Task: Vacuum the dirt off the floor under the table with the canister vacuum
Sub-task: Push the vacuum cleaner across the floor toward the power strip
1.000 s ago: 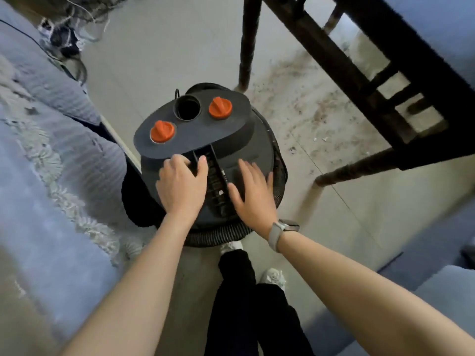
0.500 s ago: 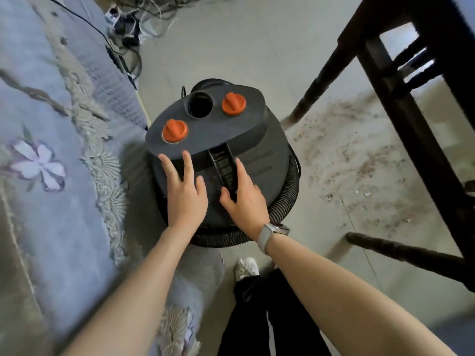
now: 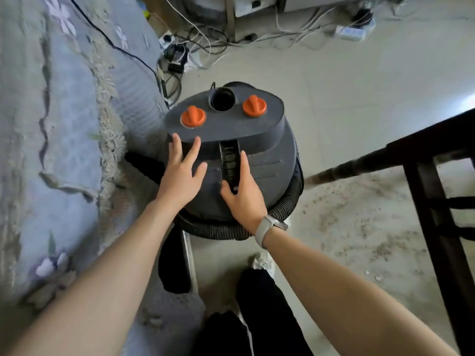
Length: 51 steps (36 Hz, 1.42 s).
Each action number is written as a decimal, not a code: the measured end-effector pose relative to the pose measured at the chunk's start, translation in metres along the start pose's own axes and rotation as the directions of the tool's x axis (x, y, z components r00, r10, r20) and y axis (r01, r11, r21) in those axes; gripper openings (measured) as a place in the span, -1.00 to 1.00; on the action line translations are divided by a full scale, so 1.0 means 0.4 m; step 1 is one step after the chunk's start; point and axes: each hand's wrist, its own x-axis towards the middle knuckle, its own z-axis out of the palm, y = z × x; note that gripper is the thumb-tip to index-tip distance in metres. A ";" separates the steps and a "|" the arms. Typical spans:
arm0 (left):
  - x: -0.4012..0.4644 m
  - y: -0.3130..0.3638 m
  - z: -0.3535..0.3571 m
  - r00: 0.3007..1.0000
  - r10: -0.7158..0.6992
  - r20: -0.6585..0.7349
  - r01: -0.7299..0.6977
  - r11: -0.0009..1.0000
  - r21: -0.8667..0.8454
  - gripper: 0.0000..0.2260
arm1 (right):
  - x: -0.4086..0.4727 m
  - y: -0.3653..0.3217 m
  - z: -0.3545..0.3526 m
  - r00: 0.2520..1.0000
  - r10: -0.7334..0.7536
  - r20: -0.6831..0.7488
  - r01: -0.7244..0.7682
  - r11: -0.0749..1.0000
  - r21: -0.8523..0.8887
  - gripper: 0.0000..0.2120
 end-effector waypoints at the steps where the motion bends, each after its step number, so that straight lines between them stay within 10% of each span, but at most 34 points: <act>1: 0.029 0.006 -0.009 1.000 -0.002 0.008 0.002 1.000 0.014 -0.46 | 0.029 -0.006 -0.007 1.000 -0.005 -0.003 0.005 1.000 -0.004 -0.23; 21: 0.606 0.056 -0.148 0.969 0.248 -0.009 -0.245 0.961 0.131 -0.48 | 0.575 -0.128 -0.066 0.977 -0.046 -0.208 0.016 0.989 -0.145 -0.22; 51: 1.062 0.157 -0.261 0.990 0.061 -0.131 -0.031 0.975 0.219 -0.44 | 1.131 -0.266 -0.226 0.988 -0.112 0.102 0.129 0.977 -0.173 -0.18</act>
